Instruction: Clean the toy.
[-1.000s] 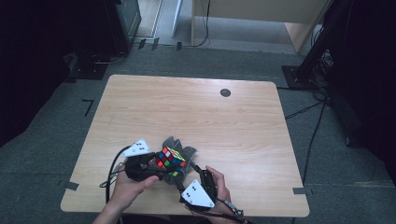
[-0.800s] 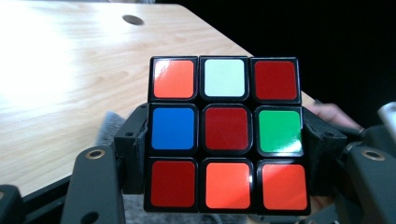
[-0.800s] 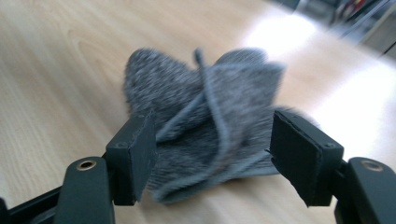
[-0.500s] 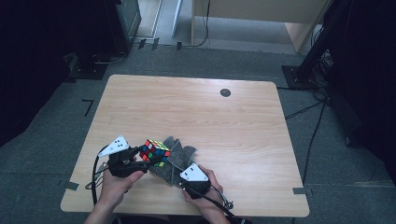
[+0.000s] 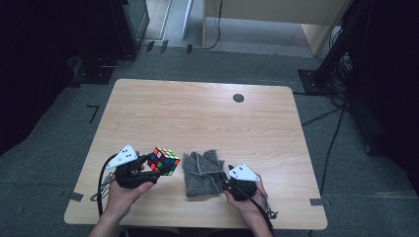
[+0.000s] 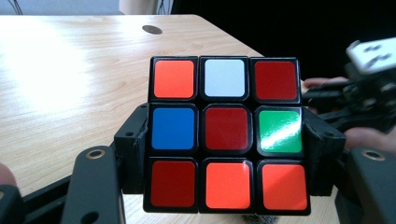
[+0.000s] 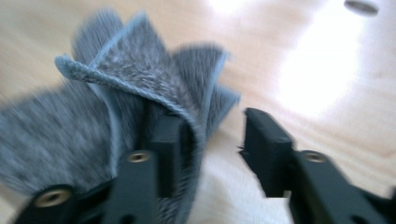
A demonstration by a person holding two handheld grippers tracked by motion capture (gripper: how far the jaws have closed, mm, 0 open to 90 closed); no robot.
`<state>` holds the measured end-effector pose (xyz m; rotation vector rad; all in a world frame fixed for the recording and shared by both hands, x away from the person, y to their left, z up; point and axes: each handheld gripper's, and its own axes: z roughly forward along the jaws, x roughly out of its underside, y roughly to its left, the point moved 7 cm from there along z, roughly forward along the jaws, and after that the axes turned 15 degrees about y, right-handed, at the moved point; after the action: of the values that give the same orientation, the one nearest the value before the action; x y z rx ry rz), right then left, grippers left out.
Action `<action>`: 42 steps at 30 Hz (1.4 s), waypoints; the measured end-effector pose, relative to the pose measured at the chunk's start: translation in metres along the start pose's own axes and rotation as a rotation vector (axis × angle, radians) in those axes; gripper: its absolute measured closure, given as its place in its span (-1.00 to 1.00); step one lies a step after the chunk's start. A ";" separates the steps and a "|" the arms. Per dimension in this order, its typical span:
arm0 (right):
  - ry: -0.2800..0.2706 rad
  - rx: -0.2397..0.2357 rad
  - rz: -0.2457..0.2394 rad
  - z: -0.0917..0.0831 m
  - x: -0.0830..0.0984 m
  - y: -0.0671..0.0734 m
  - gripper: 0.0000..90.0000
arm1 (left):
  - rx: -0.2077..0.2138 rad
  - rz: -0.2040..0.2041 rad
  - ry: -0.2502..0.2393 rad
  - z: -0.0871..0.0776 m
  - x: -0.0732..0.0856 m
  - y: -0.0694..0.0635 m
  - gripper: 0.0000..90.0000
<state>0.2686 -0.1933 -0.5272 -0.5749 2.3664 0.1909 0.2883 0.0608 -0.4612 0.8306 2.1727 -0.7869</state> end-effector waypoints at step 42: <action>0.100 -0.096 -0.064 0.034 0.008 0.047 0.55 | -0.033 0.090 0.015 0.011 0.006 -0.012 -0.24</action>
<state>0.2623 -0.1438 -0.5590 -0.7207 2.4413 0.2539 0.2804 0.0478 -0.4682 0.9130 2.1396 -0.7002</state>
